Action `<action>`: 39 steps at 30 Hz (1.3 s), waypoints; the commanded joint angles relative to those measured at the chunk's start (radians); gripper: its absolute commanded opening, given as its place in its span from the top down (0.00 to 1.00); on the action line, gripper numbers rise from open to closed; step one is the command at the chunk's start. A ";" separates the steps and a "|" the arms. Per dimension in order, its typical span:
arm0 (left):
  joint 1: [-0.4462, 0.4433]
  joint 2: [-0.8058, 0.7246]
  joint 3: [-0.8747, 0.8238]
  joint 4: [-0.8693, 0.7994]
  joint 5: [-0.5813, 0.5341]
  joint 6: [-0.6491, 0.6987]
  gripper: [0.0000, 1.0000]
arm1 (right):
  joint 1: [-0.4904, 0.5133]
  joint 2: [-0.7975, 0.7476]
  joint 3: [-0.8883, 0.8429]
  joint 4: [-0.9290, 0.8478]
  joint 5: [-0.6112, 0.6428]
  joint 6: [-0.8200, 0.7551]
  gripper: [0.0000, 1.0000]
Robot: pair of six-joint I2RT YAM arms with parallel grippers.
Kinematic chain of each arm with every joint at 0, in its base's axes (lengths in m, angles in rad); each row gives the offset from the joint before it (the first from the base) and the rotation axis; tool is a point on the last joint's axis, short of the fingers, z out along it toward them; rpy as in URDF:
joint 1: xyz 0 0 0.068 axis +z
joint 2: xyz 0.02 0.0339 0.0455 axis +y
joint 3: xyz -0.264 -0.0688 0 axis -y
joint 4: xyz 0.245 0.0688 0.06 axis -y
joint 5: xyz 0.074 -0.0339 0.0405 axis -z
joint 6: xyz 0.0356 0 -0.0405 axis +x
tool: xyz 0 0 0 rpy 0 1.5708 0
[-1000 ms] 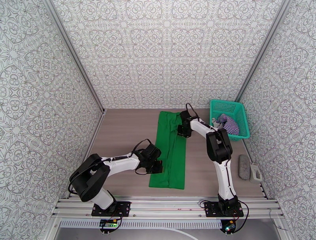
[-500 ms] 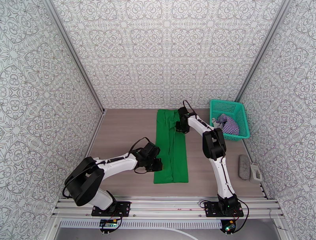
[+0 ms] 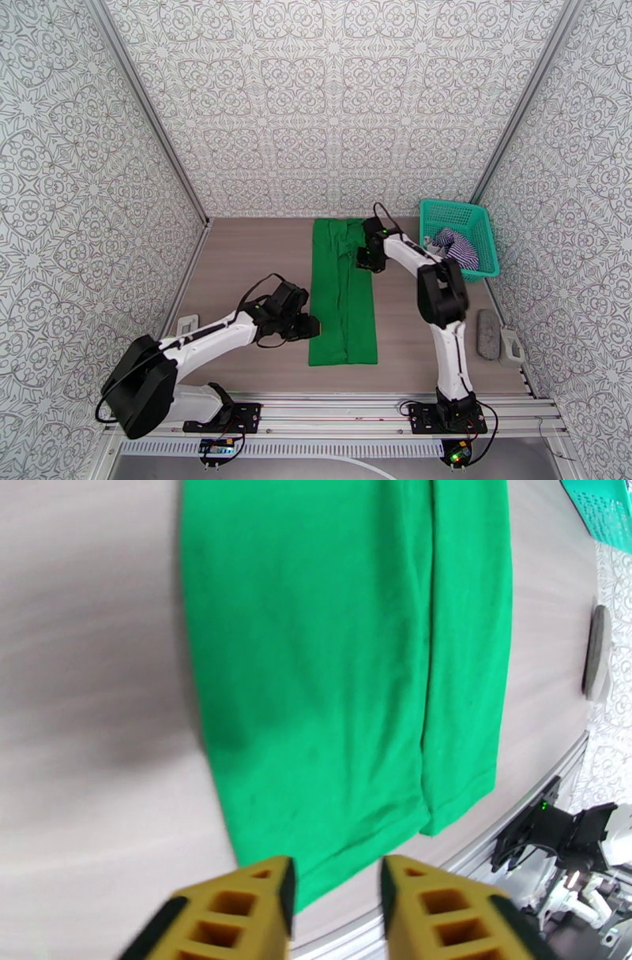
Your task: Fold and stack the mixed laundry pile
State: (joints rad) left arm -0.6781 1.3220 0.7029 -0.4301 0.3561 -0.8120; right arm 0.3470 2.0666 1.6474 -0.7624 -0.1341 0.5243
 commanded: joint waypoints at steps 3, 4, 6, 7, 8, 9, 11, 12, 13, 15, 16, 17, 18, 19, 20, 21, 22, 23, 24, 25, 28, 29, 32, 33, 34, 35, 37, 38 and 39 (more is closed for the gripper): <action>-0.030 -0.065 -0.116 0.011 0.059 -0.088 0.51 | -0.003 -0.337 -0.364 0.106 -0.121 0.069 0.63; -0.038 -0.071 -0.137 0.031 0.072 -0.103 0.49 | -0.002 -0.393 -0.441 0.113 -0.142 0.076 0.62; -0.049 -0.073 -0.165 0.063 0.092 -0.128 0.45 | 0.000 -0.489 -0.578 0.103 -0.182 0.081 0.60; -0.053 -0.072 -0.176 0.079 0.102 -0.138 0.45 | 0.002 -0.531 -0.633 0.092 -0.200 0.084 0.60; -0.057 -0.069 -0.184 0.089 0.109 -0.146 0.45 | 0.007 -0.578 -0.690 0.077 -0.220 0.086 0.59; -0.060 -0.066 -0.194 0.102 0.115 -0.157 0.45 | 0.014 -0.623 -0.746 0.059 -0.237 0.088 0.59; -0.060 -0.061 -0.208 0.114 0.122 -0.177 0.45 | 0.027 -0.704 -0.832 0.031 -0.260 0.101 0.59; -0.062 -0.057 -0.212 0.114 0.121 -0.183 0.47 | 0.038 -0.743 -0.868 0.019 -0.277 0.109 0.59; -0.065 -0.055 -0.211 0.107 0.120 -0.184 0.48 | 0.049 -0.777 -0.899 0.003 -0.284 0.119 0.58; -0.070 -0.048 -0.205 0.092 0.112 -0.186 0.48 | 0.067 -0.830 -0.953 -0.014 -0.290 0.145 0.58; -0.071 -0.043 -0.200 0.091 0.111 -0.184 0.48 | 0.077 -0.855 -0.981 -0.013 -0.300 0.160 0.57; -0.071 -0.038 -0.195 0.092 0.110 -0.184 0.48 | 0.083 -0.872 -1.005 -0.008 -0.308 0.173 0.57; -0.070 -0.030 -0.188 0.090 0.110 -0.183 0.47 | 0.088 -0.888 -1.031 0.001 -0.320 0.186 0.56; -0.070 -0.021 -0.181 0.091 0.111 -0.180 0.46 | 0.098 -0.897 -1.050 0.009 -0.327 0.196 0.55; -0.070 -0.012 -0.171 0.086 0.110 -0.177 0.45 | 0.112 -0.903 -1.065 0.017 -0.333 0.206 0.54; -0.071 -0.003 -0.161 0.082 0.106 -0.175 0.45 | 0.124 -0.906 -1.078 0.028 -0.336 0.215 0.54; -0.073 0.005 -0.153 0.080 0.103 -0.172 0.45 | 0.134 -0.905 -1.089 0.045 -0.340 0.227 0.53; -0.074 0.014 -0.148 0.077 0.099 -0.171 0.46 | 0.141 -0.900 -1.097 0.064 -0.347 0.237 0.53; -0.076 0.025 -0.140 0.070 0.091 -0.169 0.47 | 0.151 -0.895 -1.108 0.090 -0.358 0.251 0.53; -0.077 0.036 -0.128 0.060 0.081 -0.165 0.48 | 0.159 -0.889 -1.117 0.118 -0.365 0.267 0.53; -0.088 0.061 -0.098 0.048 0.055 -0.159 0.49 | 0.178 -0.867 -1.137 0.186 -0.371 0.295 0.53; -0.092 0.069 -0.092 0.052 0.051 -0.160 0.49 | 0.179 -0.856 -1.142 0.203 -0.374 0.302 0.53; -0.104 0.096 -0.073 0.049 0.039 -0.164 0.50 | 0.185 -0.820 -1.151 0.245 -0.377 0.314 0.53; -0.108 0.101 -0.070 0.041 0.032 -0.166 0.52 | 0.188 -0.813 -1.157 0.265 -0.380 0.324 0.53; -0.112 0.104 -0.068 0.031 0.022 -0.168 0.53 | 0.191 -0.808 -1.163 0.284 -0.383 0.333 0.54; -0.113 0.106 -0.067 0.023 0.014 -0.168 0.55 | 0.195 -0.803 -1.166 0.296 -0.384 0.340 0.54; -0.117 0.103 -0.067 0.004 0.000 -0.167 0.57 | 0.206 -0.791 -1.173 0.321 -0.392 0.356 0.54; -0.115 0.102 -0.070 0.000 -0.002 -0.168 0.58 | 0.213 -0.786 -1.174 0.329 -0.394 0.362 0.55; -0.118 0.100 -0.073 -0.005 -0.006 -0.169 0.59 | 0.219 -0.779 -1.175 0.336 -0.393 0.366 0.55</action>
State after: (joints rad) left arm -0.7856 1.4178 0.6140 -0.3885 0.3866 -0.9733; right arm 0.5411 1.2655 0.4946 -0.4988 -0.5056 0.8509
